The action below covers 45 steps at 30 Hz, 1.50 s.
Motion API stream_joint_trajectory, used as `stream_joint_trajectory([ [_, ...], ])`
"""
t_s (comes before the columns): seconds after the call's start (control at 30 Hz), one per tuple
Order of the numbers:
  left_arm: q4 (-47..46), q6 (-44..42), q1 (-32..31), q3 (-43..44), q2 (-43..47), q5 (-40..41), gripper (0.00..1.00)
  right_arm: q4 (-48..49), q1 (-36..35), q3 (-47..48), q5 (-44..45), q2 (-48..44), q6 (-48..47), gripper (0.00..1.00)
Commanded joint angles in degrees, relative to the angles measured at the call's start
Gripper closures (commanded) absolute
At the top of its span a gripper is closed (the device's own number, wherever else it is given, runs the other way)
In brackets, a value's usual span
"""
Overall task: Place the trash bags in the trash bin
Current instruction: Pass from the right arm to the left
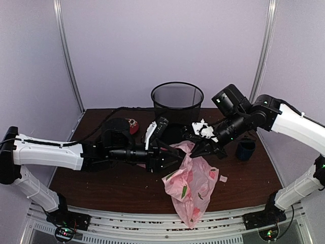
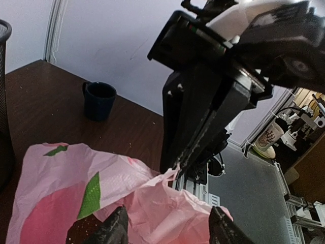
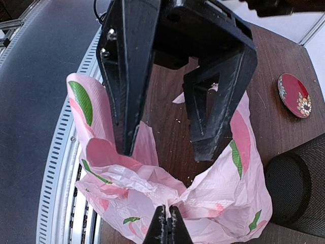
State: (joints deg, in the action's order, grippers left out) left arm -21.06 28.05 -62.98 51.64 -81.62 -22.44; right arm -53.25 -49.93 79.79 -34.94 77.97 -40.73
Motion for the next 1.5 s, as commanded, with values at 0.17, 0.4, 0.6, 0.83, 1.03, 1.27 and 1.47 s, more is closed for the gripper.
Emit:
stream_joint_trajectory([
  [0.17,1.19,2.84,-0.56,1.64,-1.87,-4.68,0.34,2.24,-1.88,4.28,2.95,2.03,1.36,1.00],
  [0.4,4.04,5.59,-0.26,4.93,-2.74,-3.28,0.33,2.16,-3.95,6.19,5.33,2.66,1.63,1.00],
  [0.6,11.28,6.30,1.04,7.60,-0.77,3.31,0.33,0.65,-6.26,8.97,12.85,3.61,-0.33,1.00],
  [0.83,12.41,10.04,3.63,5.45,3.58,3.99,0.32,1.26,-9.23,11.60,19.81,4.11,-2.14,1.00],
  [1.03,11.95,10.74,3.65,3.96,4.53,4.95,0.33,1.50,-9.68,13.40,22.51,5.43,-4.27,1.00],
  [1.27,9.40,13.45,4.55,1.31,4.89,4.31,0.34,3.88,-9.88,12.76,22.97,5.02,-3.09,1.00],
  [1.47,8.76,14.61,6.45,0.93,7.01,3.31,0.32,5.35,-11.03,11.54,28.19,4.38,-4.22,1.00],
])
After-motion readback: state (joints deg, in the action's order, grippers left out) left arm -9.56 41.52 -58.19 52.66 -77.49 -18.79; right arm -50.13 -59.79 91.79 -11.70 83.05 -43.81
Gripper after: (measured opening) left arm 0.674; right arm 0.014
